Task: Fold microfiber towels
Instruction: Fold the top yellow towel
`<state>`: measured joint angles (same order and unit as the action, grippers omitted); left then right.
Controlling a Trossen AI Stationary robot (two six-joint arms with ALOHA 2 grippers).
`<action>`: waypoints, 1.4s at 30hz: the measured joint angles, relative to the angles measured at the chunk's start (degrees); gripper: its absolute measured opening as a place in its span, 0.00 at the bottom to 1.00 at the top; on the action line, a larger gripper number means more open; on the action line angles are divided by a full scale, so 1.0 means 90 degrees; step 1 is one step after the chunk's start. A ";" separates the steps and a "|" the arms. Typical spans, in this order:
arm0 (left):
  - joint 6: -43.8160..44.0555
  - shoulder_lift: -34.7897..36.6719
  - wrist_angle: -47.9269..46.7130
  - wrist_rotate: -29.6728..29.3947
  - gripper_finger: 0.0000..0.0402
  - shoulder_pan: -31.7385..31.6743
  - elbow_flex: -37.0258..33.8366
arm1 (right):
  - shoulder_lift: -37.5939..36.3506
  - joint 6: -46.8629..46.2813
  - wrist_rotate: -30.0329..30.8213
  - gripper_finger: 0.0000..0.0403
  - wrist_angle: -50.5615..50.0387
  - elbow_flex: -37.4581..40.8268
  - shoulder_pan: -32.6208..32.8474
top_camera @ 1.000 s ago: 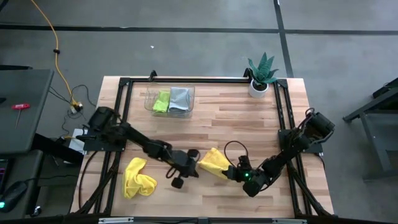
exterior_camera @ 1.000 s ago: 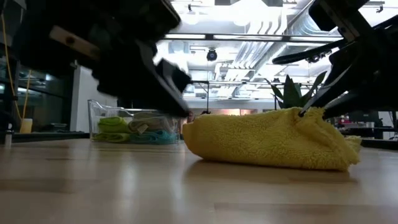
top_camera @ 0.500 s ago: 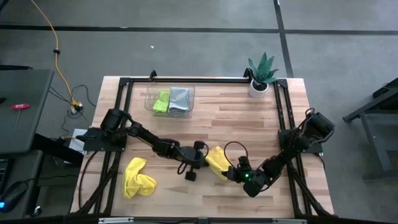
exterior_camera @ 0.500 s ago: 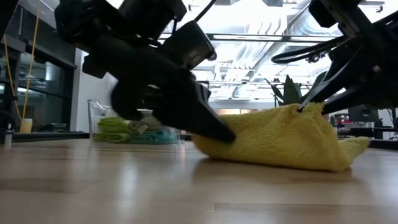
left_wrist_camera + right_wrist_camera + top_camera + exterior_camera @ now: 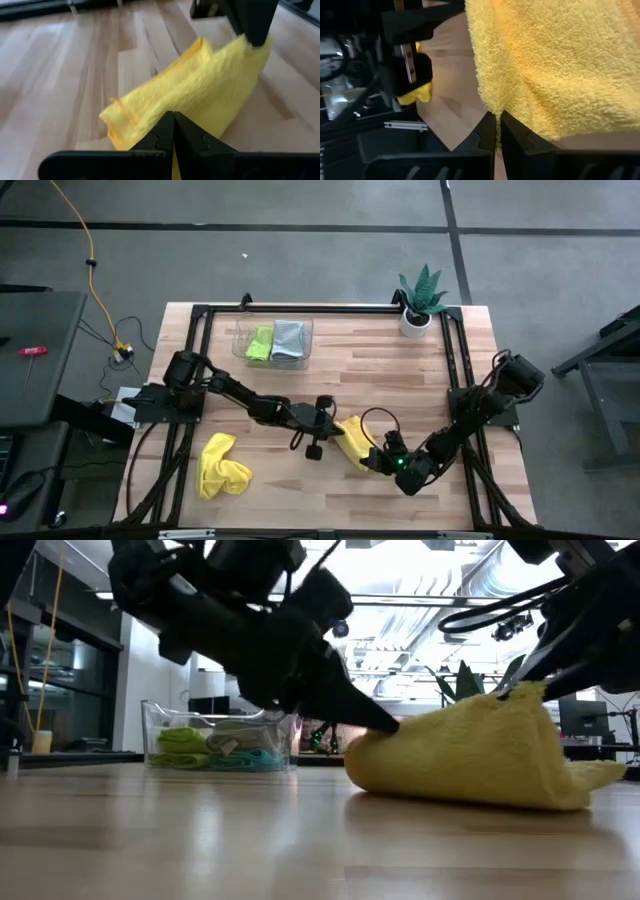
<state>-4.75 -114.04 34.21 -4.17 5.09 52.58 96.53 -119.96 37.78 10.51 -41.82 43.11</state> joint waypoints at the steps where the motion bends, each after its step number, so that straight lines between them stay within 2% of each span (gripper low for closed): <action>1: 0.0000 -0.0061 0.0034 0.0106 0.00 -0.0038 0.0008 | -0.0056 -0.0005 -0.0084 0.00 -0.0100 0.0000 -0.0027; 3: 0.0000 -0.0197 0.0055 0.0267 0.00 -0.0080 0.0117 | -0.0124 -0.0014 -0.0245 0.00 -0.0219 0.0000 -0.0066; 15: 0.0007 -0.1242 0.0091 0.0239 0.00 -0.0001 0.1389 | -0.0145 -0.0003 -0.0760 0.00 -0.0617 0.0000 -0.0418; 22: 0.0058 -0.1451 -0.0056 0.0222 0.00 -0.0065 0.1520 | -0.0145 0.0044 -0.1051 0.02 -0.0769 0.0000 -0.0415; 26: 0.0172 -0.1455 -0.0186 0.0174 0.00 -0.0113 0.1518 | -0.0145 0.0080 -0.1117 0.10 -0.0841 0.0000 -0.0413; 33: 0.0155 -0.1131 -0.0125 0.0147 0.00 -0.0373 0.1518 | -0.0283 0.0487 -0.1118 0.29 -0.0893 0.0000 -0.0413; 38: -0.0248 -0.0679 -0.0284 0.0147 0.00 -0.0662 0.1513 | -0.0760 0.0996 -0.1091 0.40 -0.1420 -0.0002 -0.0417; 42: -0.0431 -0.0089 -0.0652 0.0149 0.00 -0.0946 0.1522 | -0.1327 0.1368 -0.1163 0.45 -0.2177 -0.0002 -0.0468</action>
<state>-8.64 -114.85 28.35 -2.83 -3.42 66.28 84.58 -107.65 27.31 -9.08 -41.85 38.90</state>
